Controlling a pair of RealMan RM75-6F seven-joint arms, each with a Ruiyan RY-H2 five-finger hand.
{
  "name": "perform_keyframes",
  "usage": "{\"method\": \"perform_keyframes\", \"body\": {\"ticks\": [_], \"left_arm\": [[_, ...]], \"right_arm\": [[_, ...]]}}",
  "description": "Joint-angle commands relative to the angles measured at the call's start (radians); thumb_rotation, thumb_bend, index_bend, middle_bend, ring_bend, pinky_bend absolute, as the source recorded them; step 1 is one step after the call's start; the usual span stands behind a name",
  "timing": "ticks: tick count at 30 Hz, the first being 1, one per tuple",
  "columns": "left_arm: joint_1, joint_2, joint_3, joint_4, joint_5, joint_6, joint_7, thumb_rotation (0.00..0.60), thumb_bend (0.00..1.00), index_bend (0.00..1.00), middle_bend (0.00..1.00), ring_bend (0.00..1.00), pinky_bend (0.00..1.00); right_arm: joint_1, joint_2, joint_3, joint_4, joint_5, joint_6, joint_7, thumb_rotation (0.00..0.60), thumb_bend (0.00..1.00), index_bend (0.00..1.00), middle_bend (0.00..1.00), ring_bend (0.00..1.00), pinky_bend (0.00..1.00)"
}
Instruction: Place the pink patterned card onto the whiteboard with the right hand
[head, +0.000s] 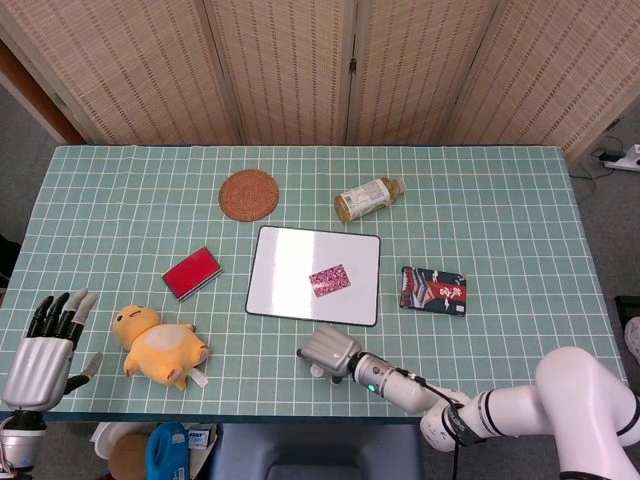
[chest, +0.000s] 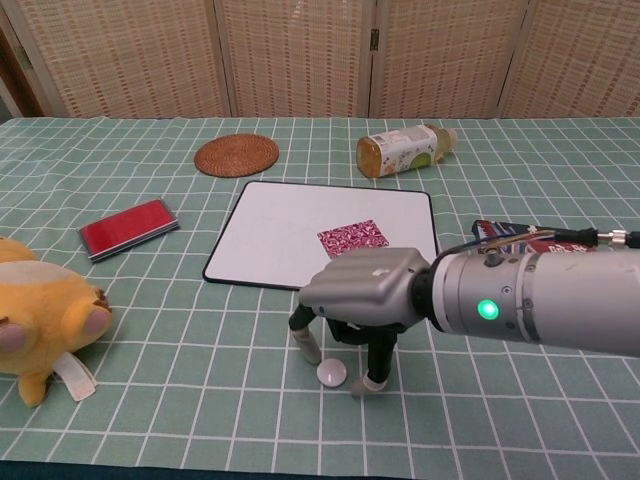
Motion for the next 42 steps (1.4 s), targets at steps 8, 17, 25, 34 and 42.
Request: {"method": "perform_keyframes", "body": {"ticks": [8, 17, 25, 34, 42], "left_arm": [[0.001, -0.001, 0.001, 0.002, -0.001, 0.000, -0.004, 0.600, 0.28, 0.01, 0.01, 0.01, 0.00], [0.002, -0.002, 0.001, 0.003, -0.001, 0.000, -0.004, 0.600, 0.28, 0.01, 0.01, 0.01, 0.00], [0.003, -0.001, 0.000, 0.002, 0.000, 0.002, -0.006, 0.600, 0.28, 0.01, 0.01, 0.01, 0.00], [0.003, 0.001, -0.001, -0.003, 0.005, 0.006, -0.003, 0.600, 0.28, 0.01, 0.01, 0.01, 0.00], [0.004, 0.002, -0.001, -0.008, 0.007, 0.009, 0.000, 0.600, 0.28, 0.01, 0.01, 0.01, 0.00]], "right_arm": [[-0.002, -0.017, -0.004, 0.020, -0.007, 0.009, -0.008, 0.600, 0.22, 0.46, 0.91, 0.97, 1.00], [-0.012, -0.032, -0.005, 0.039, -0.033, 0.017, 0.005, 0.600, 0.27, 0.51, 0.91, 0.98, 1.00], [-0.023, -0.018, 0.015, 0.030, -0.043, 0.032, 0.032, 0.600, 0.27, 0.53, 0.92, 0.98, 1.00], [-0.010, 0.024, 0.101, 0.080, 0.048, 0.047, 0.056, 0.600, 0.27, 0.53, 0.92, 0.98, 1.00], [0.035, -0.012, 0.154, 0.241, 0.209, 0.020, 0.019, 0.600, 0.27, 0.53, 0.91, 0.98, 1.00]]}}
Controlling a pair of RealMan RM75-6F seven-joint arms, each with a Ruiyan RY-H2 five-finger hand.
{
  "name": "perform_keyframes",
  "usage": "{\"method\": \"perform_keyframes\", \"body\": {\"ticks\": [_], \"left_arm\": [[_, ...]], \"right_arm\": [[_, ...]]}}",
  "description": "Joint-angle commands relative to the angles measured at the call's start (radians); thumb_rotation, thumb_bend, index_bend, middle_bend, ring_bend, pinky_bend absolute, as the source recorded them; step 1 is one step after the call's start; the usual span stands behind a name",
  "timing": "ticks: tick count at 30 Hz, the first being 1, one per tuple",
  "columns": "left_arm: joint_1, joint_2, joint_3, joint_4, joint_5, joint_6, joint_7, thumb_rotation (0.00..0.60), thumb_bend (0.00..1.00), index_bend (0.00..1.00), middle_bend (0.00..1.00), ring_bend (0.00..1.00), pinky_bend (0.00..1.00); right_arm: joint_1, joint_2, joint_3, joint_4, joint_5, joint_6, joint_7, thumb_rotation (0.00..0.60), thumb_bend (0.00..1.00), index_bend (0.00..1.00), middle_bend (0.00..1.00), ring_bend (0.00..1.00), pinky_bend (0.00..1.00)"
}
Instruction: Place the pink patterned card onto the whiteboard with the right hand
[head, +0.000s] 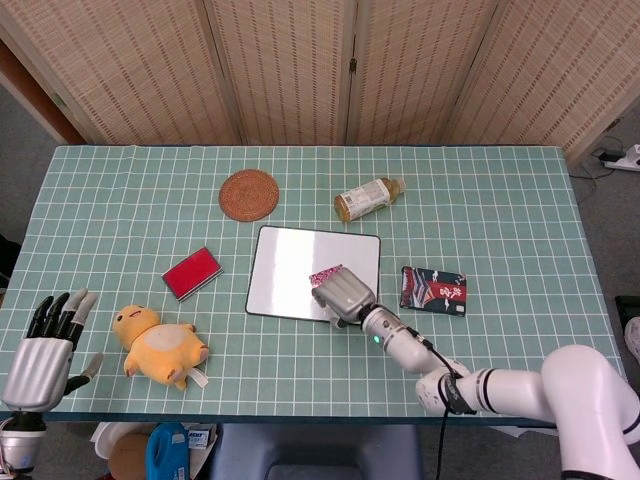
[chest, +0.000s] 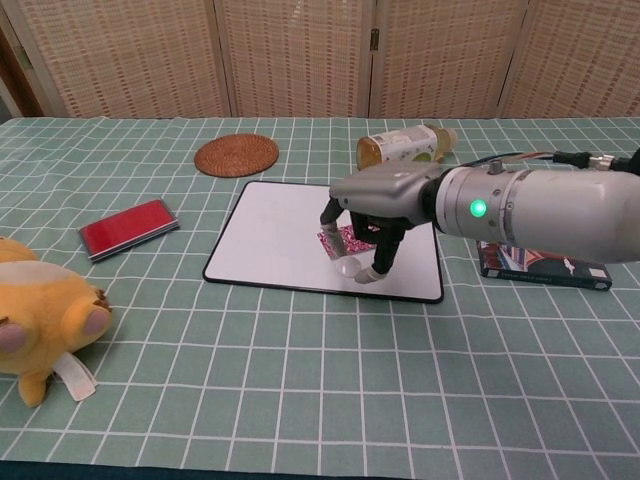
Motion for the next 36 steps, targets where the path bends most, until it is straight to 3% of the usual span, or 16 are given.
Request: {"method": "perform_keyframes", "body": {"ticks": [1, 13, 23, 30, 36], "left_arm": [[0.001, 0.001, -0.002, 0.000, -0.002, 0.001, 0.003, 0.600, 0.28, 0.01, 0.01, 0.01, 0.00], [0.003, 0.008, -0.002, -0.005, -0.005, 0.002, 0.004, 0.600, 0.28, 0.01, 0.01, 0.01, 0.00], [0.003, 0.009, -0.002, -0.008, -0.009, -0.001, 0.010, 0.600, 0.28, 0.01, 0.01, 0.01, 0.00], [0.001, 0.008, -0.001, -0.010, -0.009, -0.006, 0.016, 0.600, 0.28, 0.01, 0.01, 0.01, 0.00], [0.002, 0.010, -0.002, -0.013, -0.010, -0.006, 0.018, 0.600, 0.28, 0.01, 0.01, 0.01, 0.00]], "right_arm": [[0.031, -0.028, 0.029, 0.083, 0.081, -0.020, -0.023, 0.600, 0.27, 0.53, 0.91, 0.98, 1.00], [0.095, -0.100, 0.046, 0.250, 0.213, -0.074, -0.058, 0.600, 0.27, 0.53, 0.91, 0.98, 1.00], [0.128, -0.124, 0.034, 0.314, 0.275, -0.101, -0.086, 0.600, 0.27, 0.52, 0.90, 0.98, 1.00], [0.132, -0.125, 0.023, 0.316, 0.295, -0.099, -0.093, 0.600, 0.27, 0.39, 0.90, 0.98, 1.00], [0.130, -0.120, 0.018, 0.310, 0.289, -0.096, -0.084, 0.600, 0.27, 0.36, 0.90, 0.98, 1.00]]}}
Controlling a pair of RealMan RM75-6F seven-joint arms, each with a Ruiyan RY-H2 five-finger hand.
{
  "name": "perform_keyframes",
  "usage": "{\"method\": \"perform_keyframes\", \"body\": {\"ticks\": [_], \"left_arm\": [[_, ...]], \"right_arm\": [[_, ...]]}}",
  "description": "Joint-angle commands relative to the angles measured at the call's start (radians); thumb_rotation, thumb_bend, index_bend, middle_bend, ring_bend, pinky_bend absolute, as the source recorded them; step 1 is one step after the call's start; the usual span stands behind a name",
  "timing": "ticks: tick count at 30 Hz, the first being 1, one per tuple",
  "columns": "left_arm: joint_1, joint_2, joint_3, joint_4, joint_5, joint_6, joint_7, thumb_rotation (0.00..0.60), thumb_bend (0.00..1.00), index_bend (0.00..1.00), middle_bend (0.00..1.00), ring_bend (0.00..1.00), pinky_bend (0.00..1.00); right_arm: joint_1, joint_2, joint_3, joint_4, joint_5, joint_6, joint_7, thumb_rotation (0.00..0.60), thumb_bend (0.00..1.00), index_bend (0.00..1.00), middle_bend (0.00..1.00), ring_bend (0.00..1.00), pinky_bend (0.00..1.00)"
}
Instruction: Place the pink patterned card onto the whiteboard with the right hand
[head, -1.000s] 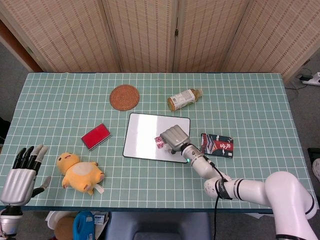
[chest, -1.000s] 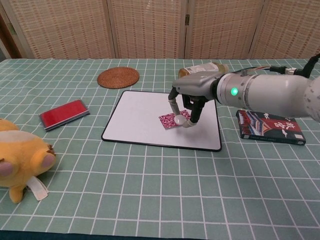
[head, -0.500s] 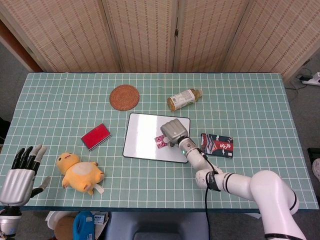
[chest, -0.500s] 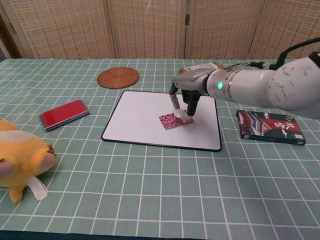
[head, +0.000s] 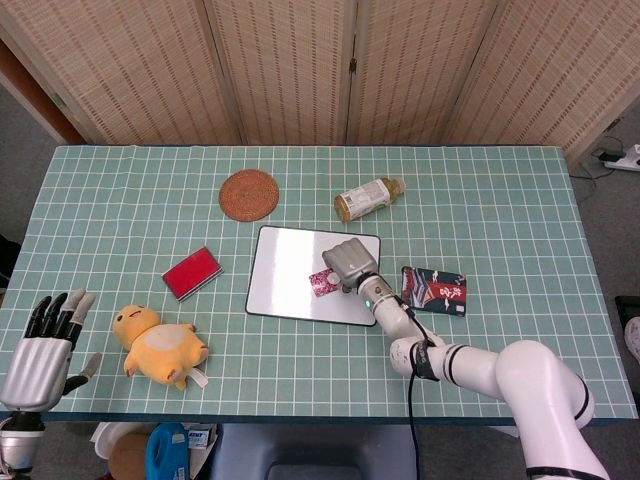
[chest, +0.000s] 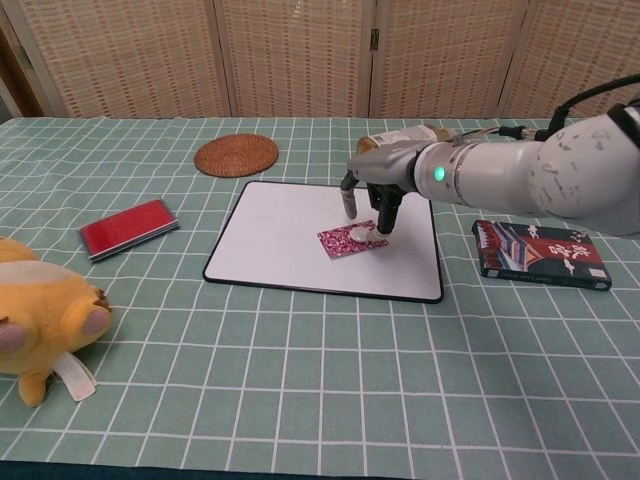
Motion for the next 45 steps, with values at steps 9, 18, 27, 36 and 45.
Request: {"method": "perform_keyframes", "body": {"ticks": [9, 18, 27, 36, 45], "left_arm": [[-0.004, 0.002, -0.006, -0.002, -0.007, -0.004, 0.000, 0.600, 0.28, 0.01, 0.01, 0.01, 0.00], [-0.013, -0.009, -0.014, -0.004, -0.013, -0.011, 0.007, 0.600, 0.28, 0.01, 0.01, 0.01, 0.00], [-0.023, -0.015, -0.028, -0.018, -0.028, -0.016, 0.031, 0.600, 0.28, 0.01, 0.01, 0.01, 0.00], [-0.026, -0.020, -0.039, -0.037, -0.041, -0.008, 0.055, 0.600, 0.28, 0.01, 0.01, 0.01, 0.00], [-0.031, -0.024, -0.047, -0.057, -0.049, -0.005, 0.072, 0.600, 0.28, 0.01, 0.01, 0.01, 0.00]], "right_arm": [[-0.065, 0.119, -0.020, -0.154, -0.075, 0.108, 0.024, 0.600, 0.29, 0.36, 0.85, 0.93, 1.00], [-0.207, 0.311, -0.071, -0.397, -0.192, 0.295, 0.064, 0.600, 0.32, 0.36, 0.57, 0.55, 0.86], [-0.408, 0.517, -0.186, -0.580, -0.415, 0.461, 0.165, 0.600, 0.32, 0.34, 0.39, 0.33, 0.60], [-0.628, 0.647, -0.281, -0.631, -0.650, 0.723, 0.243, 0.600, 0.32, 0.34, 0.38, 0.31, 0.57], [-0.839, 0.715, -0.316, -0.653, -0.760, 0.945, 0.279, 0.600, 0.32, 0.29, 0.37, 0.31, 0.56]]}}
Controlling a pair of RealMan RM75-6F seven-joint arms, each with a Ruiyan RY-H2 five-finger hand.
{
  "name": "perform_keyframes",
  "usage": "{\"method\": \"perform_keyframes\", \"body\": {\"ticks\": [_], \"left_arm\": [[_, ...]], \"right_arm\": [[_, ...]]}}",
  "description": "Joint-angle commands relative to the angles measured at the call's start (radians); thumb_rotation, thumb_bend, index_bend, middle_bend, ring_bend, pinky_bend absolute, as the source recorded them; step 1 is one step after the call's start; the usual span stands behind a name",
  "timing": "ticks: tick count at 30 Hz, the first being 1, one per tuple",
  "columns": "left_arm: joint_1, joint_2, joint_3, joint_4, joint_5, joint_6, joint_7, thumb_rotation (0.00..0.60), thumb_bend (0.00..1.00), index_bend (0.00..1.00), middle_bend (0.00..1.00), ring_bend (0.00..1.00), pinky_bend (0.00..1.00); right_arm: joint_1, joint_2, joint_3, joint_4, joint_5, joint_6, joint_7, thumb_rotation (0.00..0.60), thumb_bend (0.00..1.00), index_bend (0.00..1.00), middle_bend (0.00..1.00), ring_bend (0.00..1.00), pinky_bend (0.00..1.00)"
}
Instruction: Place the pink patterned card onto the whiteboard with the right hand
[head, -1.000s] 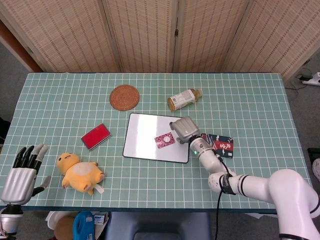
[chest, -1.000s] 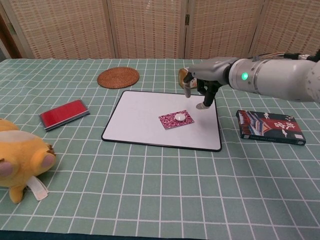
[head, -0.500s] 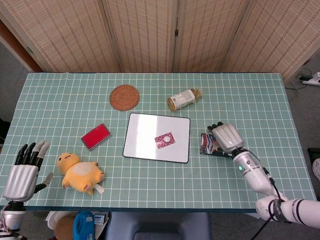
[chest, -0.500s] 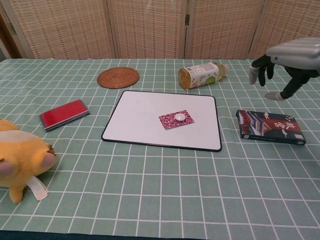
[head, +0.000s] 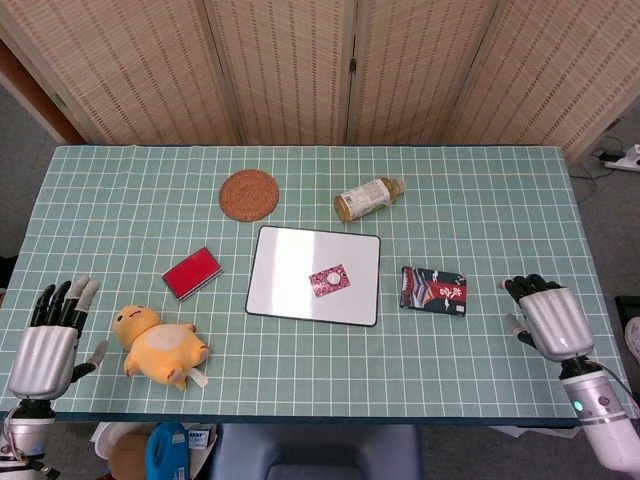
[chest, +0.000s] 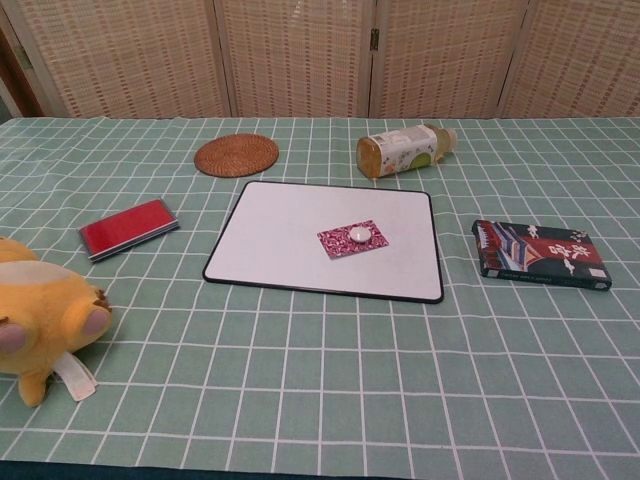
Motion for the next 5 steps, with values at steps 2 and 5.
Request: {"method": "perform_keyframes", "body": {"ticks": [2, 5], "left_arm": [[-0.002, 0.000, -0.001, -0.005, 0.002, 0.001, 0.005, 0.600, 0.28, 0.01, 0.01, 0.01, 0.00], [-0.003, 0.001, -0.002, -0.013, -0.001, 0.001, 0.012, 0.600, 0.28, 0.01, 0.01, 0.01, 0.00]], "right_arm": [[-0.107, 0.032, -0.021, -0.005, -0.049, 0.088, 0.030, 0.600, 0.32, 0.29, 0.37, 0.31, 0.56], [-0.158, 0.034, -0.020, 0.008, -0.058, 0.119, 0.057, 0.600, 0.32, 0.29, 0.37, 0.31, 0.56]]}}
